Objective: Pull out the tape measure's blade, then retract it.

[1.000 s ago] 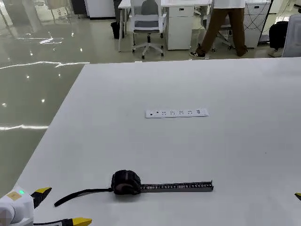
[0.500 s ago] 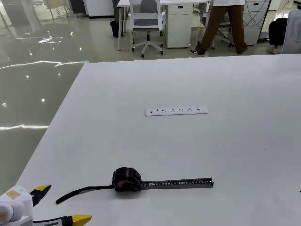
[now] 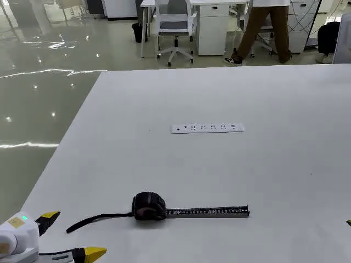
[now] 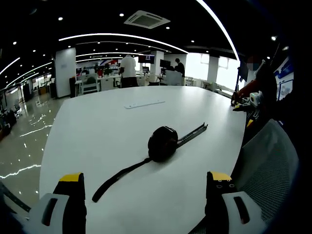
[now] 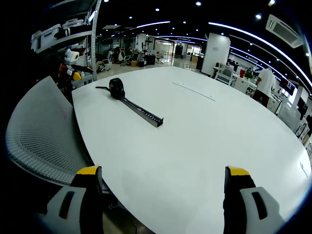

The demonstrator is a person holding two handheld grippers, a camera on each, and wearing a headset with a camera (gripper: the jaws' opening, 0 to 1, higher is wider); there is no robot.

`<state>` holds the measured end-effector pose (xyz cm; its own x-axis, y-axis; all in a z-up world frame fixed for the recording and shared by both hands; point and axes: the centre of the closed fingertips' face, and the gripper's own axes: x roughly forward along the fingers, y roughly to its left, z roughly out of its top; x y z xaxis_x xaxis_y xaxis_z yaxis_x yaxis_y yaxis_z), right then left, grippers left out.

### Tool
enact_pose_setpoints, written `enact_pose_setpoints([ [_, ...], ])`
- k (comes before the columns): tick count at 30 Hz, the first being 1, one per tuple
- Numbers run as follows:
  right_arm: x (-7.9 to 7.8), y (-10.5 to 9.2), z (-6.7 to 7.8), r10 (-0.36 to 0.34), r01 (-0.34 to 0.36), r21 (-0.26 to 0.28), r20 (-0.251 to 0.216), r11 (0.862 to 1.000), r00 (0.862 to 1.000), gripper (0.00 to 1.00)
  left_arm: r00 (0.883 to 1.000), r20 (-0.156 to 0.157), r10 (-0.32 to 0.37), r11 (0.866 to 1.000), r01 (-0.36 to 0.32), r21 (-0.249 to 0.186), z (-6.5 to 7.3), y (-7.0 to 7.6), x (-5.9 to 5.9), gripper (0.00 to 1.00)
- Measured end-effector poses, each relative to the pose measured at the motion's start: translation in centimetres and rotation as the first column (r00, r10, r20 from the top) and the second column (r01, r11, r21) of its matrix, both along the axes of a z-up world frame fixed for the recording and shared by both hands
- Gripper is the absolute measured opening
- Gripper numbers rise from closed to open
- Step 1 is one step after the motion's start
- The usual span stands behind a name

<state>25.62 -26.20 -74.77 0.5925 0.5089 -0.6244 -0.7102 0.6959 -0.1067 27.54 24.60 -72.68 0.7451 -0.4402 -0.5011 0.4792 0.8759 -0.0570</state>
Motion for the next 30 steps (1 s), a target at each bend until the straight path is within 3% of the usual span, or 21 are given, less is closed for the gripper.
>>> enact_pose_setpoints([
  [7, 0.2, -0.3, 0.0, 0.005, -0.005, -0.004, -0.001, 1.0, 1.0, 1.0, 1.0, 0.004, 0.007, 1.0, -0.007, -0.008, 0.5, -0.4, 0.0, 1.0],
  [20, 0.9, -0.3, 0.8, 0.01, -0.01, 0.011, 0.005, 1.0, 1.0, 1.0, 1.0, 0.013, 0.021, 1.0, -0.022, 0.004, 0.8, -1.3, 1.0, 1.0],
  [24, 1.4, 0.4, 1.0, 0.034, -0.035, 0.003, 0.004, 0.999, 0.999, 1.0, 0.999, 0.019, 0.05, 0.999, -0.05, -0.005, 1.0, -1.8, 1.7, 1.0],
  [26, 1.7, 0.7, 1.1, 0.049, -0.049, -0.006, 0.004, 0.999, 0.999, 1.0, 0.996, 0.021, 0.081, 0.996, -0.082, 0.026, 0.7, -1.8, 2.2, 1.0],
  [30, 2.3, 1.3, 0.8, 0.105, -0.105, -0.05, -0.007, 0.993, 0.994, 1.0, 0.995, 0.017, 0.102, 0.995, -0.101, -0.006, 0.9, -2.9, 3.2, 1.0],
])
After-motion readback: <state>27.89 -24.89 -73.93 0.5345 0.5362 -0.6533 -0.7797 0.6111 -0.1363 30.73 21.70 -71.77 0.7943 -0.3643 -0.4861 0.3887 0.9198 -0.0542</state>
